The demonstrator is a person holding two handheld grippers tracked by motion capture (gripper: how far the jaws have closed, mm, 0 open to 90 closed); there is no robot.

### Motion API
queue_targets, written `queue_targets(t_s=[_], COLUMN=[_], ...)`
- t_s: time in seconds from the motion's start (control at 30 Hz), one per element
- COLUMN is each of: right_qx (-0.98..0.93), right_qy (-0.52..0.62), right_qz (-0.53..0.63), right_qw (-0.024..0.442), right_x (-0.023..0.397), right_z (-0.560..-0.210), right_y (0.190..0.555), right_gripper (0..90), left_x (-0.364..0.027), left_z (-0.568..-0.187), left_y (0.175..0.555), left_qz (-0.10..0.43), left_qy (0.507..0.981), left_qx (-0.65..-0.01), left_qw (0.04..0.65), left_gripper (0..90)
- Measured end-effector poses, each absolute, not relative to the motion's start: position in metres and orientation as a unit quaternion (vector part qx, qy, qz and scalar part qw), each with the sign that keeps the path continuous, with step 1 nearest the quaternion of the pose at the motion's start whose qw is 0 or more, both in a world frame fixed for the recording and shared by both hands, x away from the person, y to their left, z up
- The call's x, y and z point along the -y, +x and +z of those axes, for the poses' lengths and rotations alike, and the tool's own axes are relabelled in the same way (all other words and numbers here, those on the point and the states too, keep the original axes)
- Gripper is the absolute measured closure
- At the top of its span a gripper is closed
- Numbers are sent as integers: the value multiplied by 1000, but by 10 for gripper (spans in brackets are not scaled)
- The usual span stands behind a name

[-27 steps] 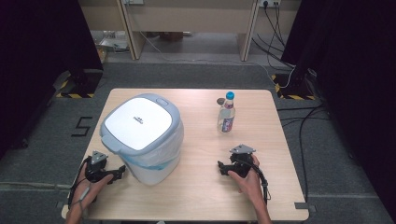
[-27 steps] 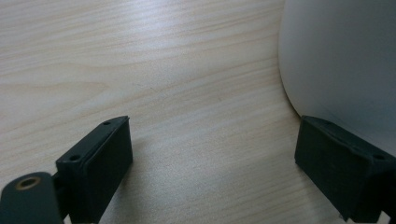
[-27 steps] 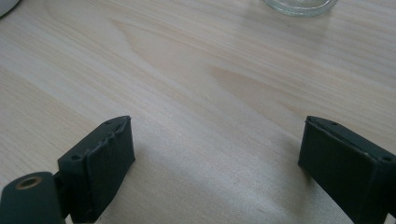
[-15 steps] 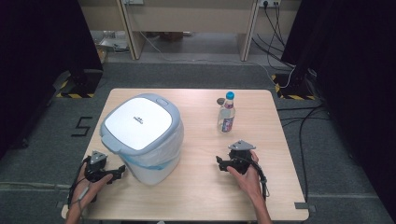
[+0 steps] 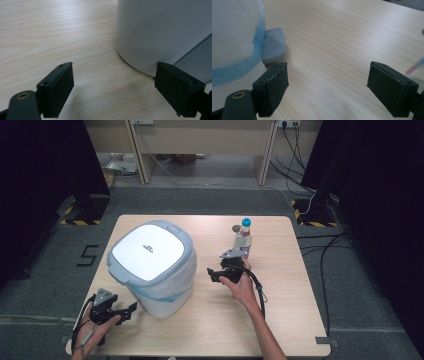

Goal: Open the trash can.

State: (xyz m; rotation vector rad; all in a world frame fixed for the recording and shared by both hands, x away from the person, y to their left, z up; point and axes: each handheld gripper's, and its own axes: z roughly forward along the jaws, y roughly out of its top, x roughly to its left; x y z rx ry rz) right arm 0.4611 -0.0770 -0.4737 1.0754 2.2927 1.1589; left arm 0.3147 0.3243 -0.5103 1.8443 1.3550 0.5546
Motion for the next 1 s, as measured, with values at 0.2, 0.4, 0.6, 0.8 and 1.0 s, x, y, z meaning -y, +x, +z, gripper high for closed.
queue_targets(t_s=[0.2,0.4,0.6,0.8,1.0], right_qx=[-820,-825,-838,-843,-844], right_qy=[359,343,334,340,354], right_qz=[417,427,409,390,375], right_qw=[160,139,137,149,149], right_x=[49,32,25,29,37], right_z=[-476,-486,-499,-500,-506], right_y=[473,485,493,491,485], right_gripper=[169,169,185,183,180], left_x=[-313,-313,-316,-322,-330], left_z=[-510,-511,-513,-515,-516], left_y=[310,312,327,350,402], left_qz=[209,233,235,231,223], left_qy=[732,726,718,706,687], left_qx=[-520,-522,-531,-544,-565], left_qw=[386,382,384,391,398], left_gripper=[151,137,125,126,153])
